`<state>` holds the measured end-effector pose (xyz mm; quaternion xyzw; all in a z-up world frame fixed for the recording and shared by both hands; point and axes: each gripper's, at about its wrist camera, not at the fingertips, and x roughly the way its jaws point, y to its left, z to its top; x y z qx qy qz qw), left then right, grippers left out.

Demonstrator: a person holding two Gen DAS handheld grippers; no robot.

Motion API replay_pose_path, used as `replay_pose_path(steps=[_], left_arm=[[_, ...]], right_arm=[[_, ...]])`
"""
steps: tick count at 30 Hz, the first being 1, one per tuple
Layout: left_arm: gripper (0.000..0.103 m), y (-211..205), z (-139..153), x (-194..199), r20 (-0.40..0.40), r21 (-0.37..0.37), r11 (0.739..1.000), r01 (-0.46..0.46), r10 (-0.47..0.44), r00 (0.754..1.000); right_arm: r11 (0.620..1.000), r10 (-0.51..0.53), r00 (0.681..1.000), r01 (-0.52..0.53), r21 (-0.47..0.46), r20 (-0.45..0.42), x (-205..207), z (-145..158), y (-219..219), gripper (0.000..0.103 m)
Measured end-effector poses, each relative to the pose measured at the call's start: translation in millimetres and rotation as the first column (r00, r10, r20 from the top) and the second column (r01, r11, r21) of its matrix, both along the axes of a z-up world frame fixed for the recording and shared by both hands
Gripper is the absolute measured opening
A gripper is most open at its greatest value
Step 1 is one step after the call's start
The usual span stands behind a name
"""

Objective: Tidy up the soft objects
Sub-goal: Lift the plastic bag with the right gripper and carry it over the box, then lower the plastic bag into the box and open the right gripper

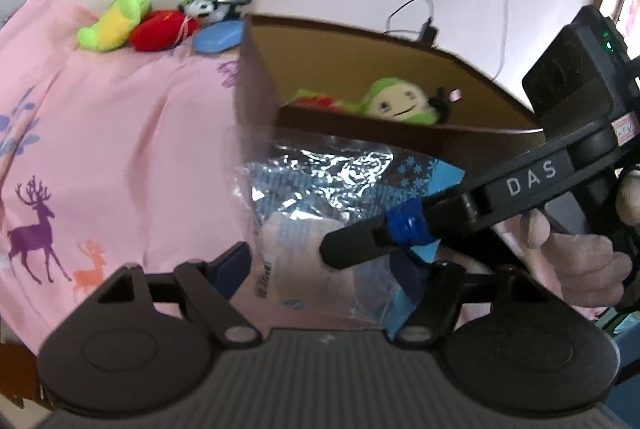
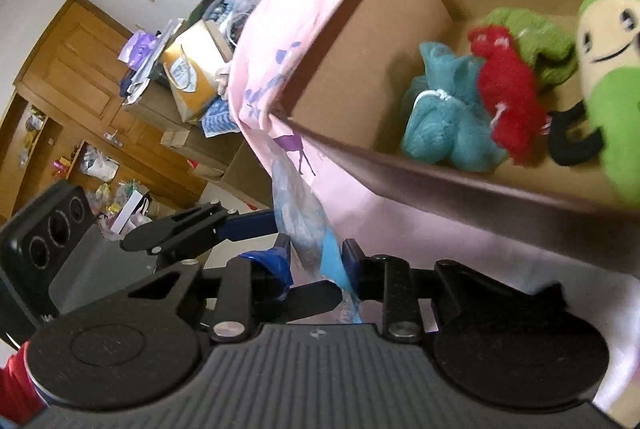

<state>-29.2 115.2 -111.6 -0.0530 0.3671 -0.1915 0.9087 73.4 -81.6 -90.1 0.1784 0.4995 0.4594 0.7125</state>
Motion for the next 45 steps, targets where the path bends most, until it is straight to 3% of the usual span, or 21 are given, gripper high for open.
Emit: replay_pose_path(steps=[6,10,15,19,24,32,39,45], left_arm=[[0.072,-28.4,33.8,-19.6,0.082,-0.029,0.997,0.069,-0.066,0.994],[0.071,-48.6,62.2,-23.9,0.172,-0.02,0.993,0.12,-0.115,0.978],[0.072,-69.1,90.8,-4.1,0.268,-0.002,0.987,0.162,-0.156,0.951],[0.073,-80.8,96.7,20.1,0.294,0.025,0.988,0.154,-0.154,0.943],[0.074,-86.6,85.3,54.0,0.24,0.02,0.996,0.091,-0.093,0.966],[0.077,-73.7,60.6,71.8,0.114,-0.009,0.999,-0.036,0.036,0.993],[0.081,-83.2,53.0,70.5,0.136,0.132,0.988,-0.078,0.06,0.989],[0.081,-88.3,46.2,66.4,0.126,0.176,0.98,-0.089,0.067,0.99]], right_arm=[[1.0,0.0,0.996,-0.002,0.02,0.091,-21.2,37.3,-38.9,0.008],[0.997,-0.06,0.988,0.052,0.056,0.144,-27.1,61.4,-63.8,0.008],[0.983,-0.174,0.96,0.155,0.102,0.218,-18.0,86.3,-84.8,0.008],[0.971,-0.234,0.935,0.213,0.108,0.266,2.8,91.3,-91.0,0.008],[0.971,-0.238,0.932,0.225,0.076,0.273,36.1,80.4,-86.7,0.008],[0.994,-0.111,0.975,0.108,0.027,0.193,77.8,48.9,-65.7,0.008],[0.999,0.004,0.979,0.004,-0.042,0.202,91.0,32.8,-37.2,0.007],[0.99,0.137,0.975,-0.128,-0.066,0.173,90.5,24.9,-7.9,0.007]])
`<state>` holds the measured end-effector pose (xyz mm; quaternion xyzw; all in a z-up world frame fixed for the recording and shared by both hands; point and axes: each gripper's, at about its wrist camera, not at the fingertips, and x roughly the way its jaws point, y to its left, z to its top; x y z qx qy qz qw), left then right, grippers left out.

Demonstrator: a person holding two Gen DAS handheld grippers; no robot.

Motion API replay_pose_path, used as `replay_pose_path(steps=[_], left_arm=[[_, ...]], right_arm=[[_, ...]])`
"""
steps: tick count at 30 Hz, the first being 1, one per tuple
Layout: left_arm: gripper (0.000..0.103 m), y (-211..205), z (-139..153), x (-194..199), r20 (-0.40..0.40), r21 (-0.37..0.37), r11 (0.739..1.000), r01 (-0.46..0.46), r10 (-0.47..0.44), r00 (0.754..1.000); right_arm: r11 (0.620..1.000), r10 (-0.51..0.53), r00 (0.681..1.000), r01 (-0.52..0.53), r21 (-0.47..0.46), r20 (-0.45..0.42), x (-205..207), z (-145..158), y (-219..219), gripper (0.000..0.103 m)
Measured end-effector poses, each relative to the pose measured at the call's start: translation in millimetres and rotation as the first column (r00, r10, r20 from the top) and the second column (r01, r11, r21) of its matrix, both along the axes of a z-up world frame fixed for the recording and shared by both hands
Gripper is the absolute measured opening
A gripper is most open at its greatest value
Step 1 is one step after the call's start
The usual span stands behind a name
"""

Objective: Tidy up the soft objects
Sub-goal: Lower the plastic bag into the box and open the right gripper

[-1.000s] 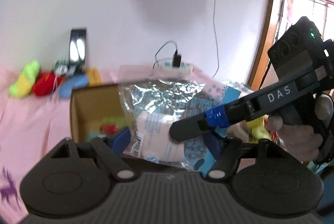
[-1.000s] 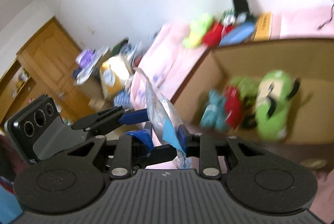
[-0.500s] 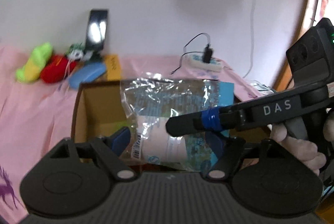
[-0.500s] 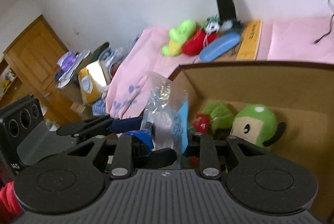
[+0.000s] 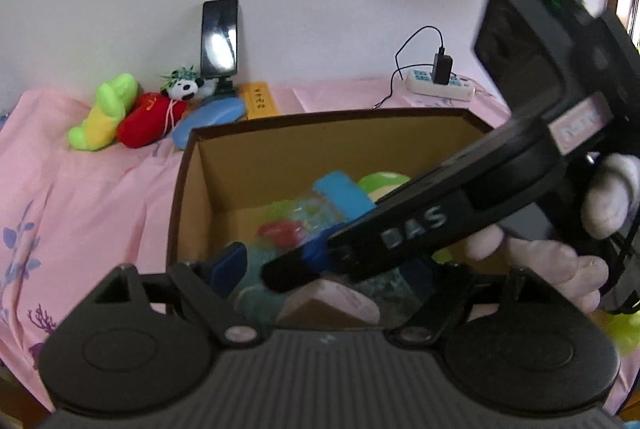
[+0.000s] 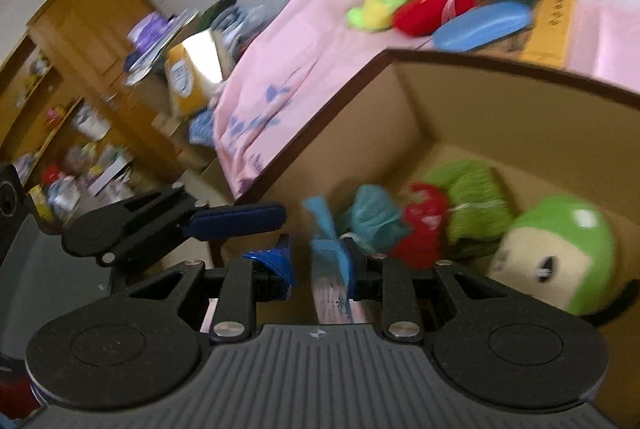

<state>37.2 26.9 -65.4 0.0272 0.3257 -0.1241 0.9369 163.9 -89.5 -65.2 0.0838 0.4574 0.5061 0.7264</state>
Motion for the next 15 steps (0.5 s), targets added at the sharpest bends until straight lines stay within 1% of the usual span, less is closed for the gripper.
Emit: replay_pose_path(steps=[3,4,6,10,12,15], left_arm=[[0.081,1.1,-0.9,-2.2,-0.007,0.004,1.0,-0.012,0.012,1.0],[0.081,1.0,-1.5,-1.8,-0.014,0.004,1.0,-0.016,0.016,1.0],[0.081,0.7,-3.2,0.8,-0.025,0.009,1.0,-0.023,0.023,0.999],[0.081,-1.9,-7.1,8.3,-0.057,0.013,0.999,-0.031,0.031,0.998],[0.078,-3.6,-9.6,11.2,-0.073,0.02,0.999,-0.032,0.033,0.997],[0.078,-3.9,-10.4,12.8,-0.083,0.015,0.999,-0.036,0.038,0.996]], right_arm=[[0.999,0.013,0.999,-0.015,-0.033,-0.036,2.4,-4.6,4.1,0.011],[0.998,0.001,0.999,-0.004,-0.059,-0.047,4.1,-5.8,4.4,0.012],[0.997,-0.034,0.998,0.031,-0.071,-0.052,6.1,-4.8,-0.4,0.013],[0.995,-0.098,0.99,0.096,-0.031,-0.103,12.3,-0.3,-19.8,0.014],[0.99,-0.139,0.983,0.14,-0.004,-0.121,14.4,3.6,-30.9,0.015],[0.971,-0.228,0.961,0.237,0.038,-0.155,18.3,10.9,-51.8,0.016]])
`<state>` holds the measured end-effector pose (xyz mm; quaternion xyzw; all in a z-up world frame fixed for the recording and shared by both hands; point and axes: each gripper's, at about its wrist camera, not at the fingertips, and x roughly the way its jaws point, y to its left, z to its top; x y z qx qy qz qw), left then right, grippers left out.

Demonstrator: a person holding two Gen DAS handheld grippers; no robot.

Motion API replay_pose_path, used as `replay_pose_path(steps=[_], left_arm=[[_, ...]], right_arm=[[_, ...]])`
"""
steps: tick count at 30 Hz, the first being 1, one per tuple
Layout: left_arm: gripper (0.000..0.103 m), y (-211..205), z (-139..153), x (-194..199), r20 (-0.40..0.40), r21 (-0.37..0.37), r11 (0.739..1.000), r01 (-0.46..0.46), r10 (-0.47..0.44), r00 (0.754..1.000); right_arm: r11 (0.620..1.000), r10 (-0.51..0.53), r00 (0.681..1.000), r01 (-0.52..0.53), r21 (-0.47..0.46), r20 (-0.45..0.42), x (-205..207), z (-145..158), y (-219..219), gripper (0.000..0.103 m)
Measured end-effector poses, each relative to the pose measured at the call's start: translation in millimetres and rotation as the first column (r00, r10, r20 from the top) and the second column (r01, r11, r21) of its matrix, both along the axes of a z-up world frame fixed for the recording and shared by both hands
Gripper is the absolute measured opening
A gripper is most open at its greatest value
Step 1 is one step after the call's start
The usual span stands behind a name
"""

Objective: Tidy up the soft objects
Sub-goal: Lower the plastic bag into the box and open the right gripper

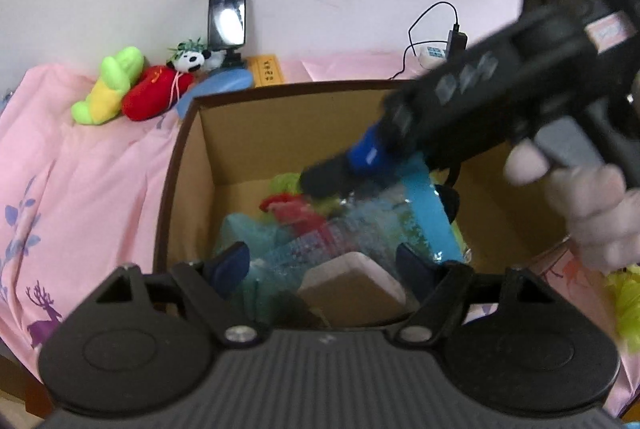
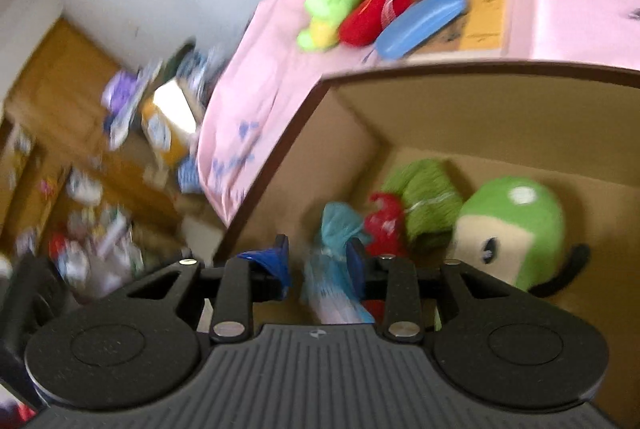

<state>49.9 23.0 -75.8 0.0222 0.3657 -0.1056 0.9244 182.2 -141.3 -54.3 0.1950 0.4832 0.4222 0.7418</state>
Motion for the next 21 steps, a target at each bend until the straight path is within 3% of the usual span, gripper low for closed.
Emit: replay_pose_path(steps=[4,7,14,18,21], left_arm=[[0.078,-0.6,0.1,0.4,-0.007,0.042,0.998,-0.036,0.036,0.999],[0.077,1.7,-1.5,4.3,-0.025,0.09,0.992,-0.087,0.09,0.996],[0.081,10.3,19.2,-15.1,0.035,0.027,0.997,-0.073,0.072,0.997],[0.082,10.5,31.0,-28.3,0.068,0.021,0.998,-0.061,0.059,0.996],[0.082,10.7,38.4,-38.5,0.091,0.026,0.998,-0.052,0.049,0.995]], right_arm=[[0.993,-0.119,0.993,0.119,0.004,-0.014,-1.0,4.8,-24.1,0.016],[0.989,-0.15,0.988,0.149,-0.02,-0.042,-6.4,2.4,-30.2,0.016],[0.963,-0.187,0.981,0.174,-0.204,-0.044,-18.2,-9.6,-15.5,0.016],[0.978,-0.19,0.97,0.173,-0.118,-0.151,-17.1,-20.9,-11.5,0.016],[0.972,-0.199,0.972,0.181,-0.147,-0.12,-20.7,-22.1,-1.8,0.015]])
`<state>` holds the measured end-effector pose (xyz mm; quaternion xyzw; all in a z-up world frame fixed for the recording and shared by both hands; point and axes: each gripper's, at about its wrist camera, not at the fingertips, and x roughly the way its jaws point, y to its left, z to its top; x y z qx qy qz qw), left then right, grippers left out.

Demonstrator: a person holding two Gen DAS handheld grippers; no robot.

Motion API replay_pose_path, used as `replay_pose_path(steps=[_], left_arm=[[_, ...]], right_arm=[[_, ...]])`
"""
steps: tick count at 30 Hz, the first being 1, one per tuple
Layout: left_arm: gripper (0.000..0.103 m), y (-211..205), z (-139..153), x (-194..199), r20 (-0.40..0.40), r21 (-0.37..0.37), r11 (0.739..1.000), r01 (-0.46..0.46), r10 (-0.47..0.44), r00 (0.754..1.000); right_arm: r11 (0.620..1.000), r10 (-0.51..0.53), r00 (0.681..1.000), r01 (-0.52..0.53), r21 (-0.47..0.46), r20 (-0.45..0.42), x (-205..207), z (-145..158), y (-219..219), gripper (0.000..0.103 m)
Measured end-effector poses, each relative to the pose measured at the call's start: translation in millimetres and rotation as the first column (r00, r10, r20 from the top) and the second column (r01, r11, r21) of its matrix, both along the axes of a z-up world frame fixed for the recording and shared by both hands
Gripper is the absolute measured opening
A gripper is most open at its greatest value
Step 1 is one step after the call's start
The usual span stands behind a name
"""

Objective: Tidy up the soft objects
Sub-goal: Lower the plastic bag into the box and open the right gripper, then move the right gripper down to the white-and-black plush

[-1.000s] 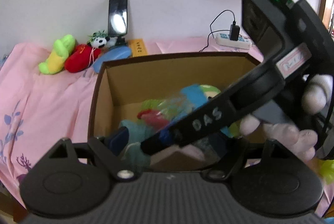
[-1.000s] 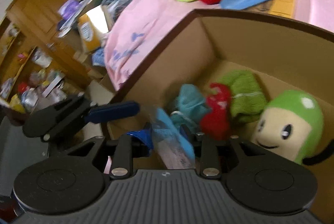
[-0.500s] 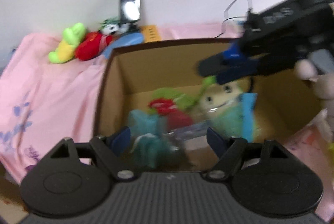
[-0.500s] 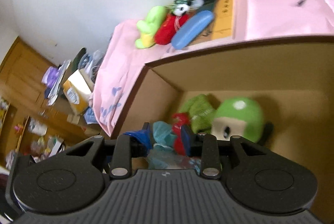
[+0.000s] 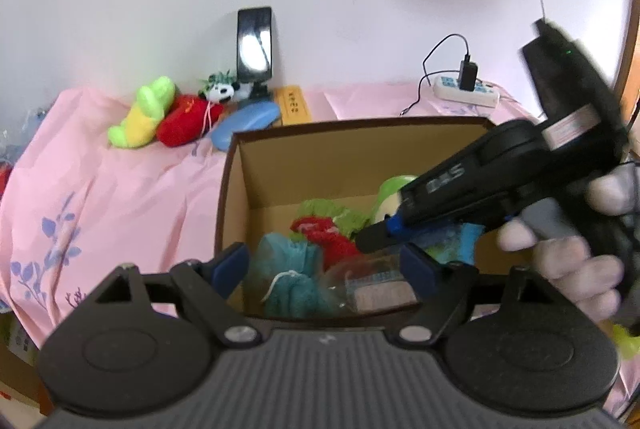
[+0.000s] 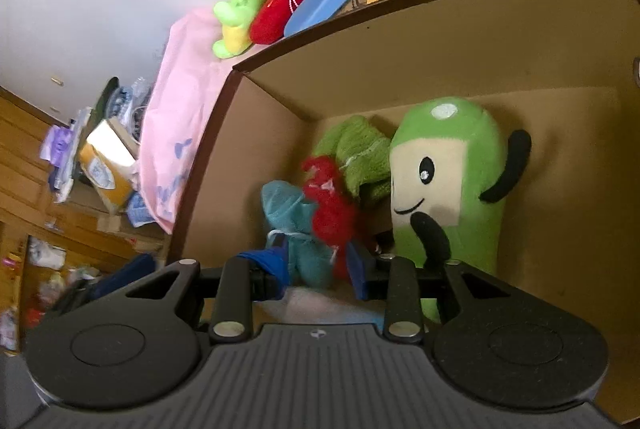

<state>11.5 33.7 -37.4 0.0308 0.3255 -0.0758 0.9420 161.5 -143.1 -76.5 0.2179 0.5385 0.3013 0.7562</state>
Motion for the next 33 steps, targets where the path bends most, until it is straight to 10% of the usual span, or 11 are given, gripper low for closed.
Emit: replay_pose_path(steps=[8,16,33], left_arm=[[0.084,7.6,4.9,-23.7,-0.012,-0.08,0.996,0.05,-0.051,0.999],[0.085,5.0,-12.3,-30.2,-0.118,-0.215,0.976,0.043,-0.07,0.991],[0.084,-54.0,-41.9,-42.6,-0.296,-0.224,0.972,0.072,-0.138,0.945]], right_arm=[[0.997,-0.063,0.955,0.072,-0.021,0.288,-24.6,43.0,-16.2,0.016],[0.983,-0.069,0.843,0.15,-0.11,0.534,-71.9,67.8,-33.2,0.016],[0.994,0.01,0.908,0.037,-0.103,0.419,-106.8,41.0,-71.5,0.008]])
